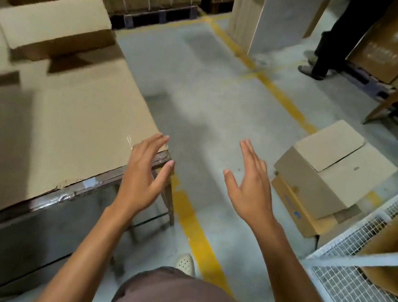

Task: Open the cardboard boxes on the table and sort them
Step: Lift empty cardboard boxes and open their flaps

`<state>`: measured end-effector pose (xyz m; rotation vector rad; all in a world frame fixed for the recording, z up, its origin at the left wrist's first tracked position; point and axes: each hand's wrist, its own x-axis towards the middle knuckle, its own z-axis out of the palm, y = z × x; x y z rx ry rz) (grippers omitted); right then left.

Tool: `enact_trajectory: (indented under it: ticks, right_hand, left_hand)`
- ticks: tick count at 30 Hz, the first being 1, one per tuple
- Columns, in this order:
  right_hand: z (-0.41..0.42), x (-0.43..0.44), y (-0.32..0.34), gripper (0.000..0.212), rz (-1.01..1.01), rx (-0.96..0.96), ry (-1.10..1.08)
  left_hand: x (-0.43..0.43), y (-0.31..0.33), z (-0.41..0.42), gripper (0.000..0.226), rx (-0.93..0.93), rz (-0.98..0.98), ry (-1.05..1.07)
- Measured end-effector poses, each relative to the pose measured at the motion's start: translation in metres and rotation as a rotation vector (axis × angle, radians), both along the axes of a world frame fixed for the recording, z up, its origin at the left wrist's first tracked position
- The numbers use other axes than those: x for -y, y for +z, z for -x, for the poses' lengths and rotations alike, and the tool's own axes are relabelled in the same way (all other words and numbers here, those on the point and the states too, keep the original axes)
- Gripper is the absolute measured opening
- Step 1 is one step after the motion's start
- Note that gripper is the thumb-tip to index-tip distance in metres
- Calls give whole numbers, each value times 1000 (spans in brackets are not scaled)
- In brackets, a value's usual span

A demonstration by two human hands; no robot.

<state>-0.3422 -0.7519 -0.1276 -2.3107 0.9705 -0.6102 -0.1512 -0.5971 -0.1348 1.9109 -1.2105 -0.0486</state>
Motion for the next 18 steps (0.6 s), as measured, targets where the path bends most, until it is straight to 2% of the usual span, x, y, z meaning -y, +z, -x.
enact_trajectory:
  ticks: [5, 12, 18]
  right_hand:
    - [-37, 58, -4, 65, -42, 43, 18]
    - [-95, 170, -20, 73, -132, 80, 65]
    - [-163, 302, -31, 58, -81, 81, 211]
  left_hand:
    - [64, 5, -30, 50, 8, -17, 26]
    - [161, -6, -78, 49, 9, -79, 136]
    - [271, -14, -113, 50, -12, -93, 240]
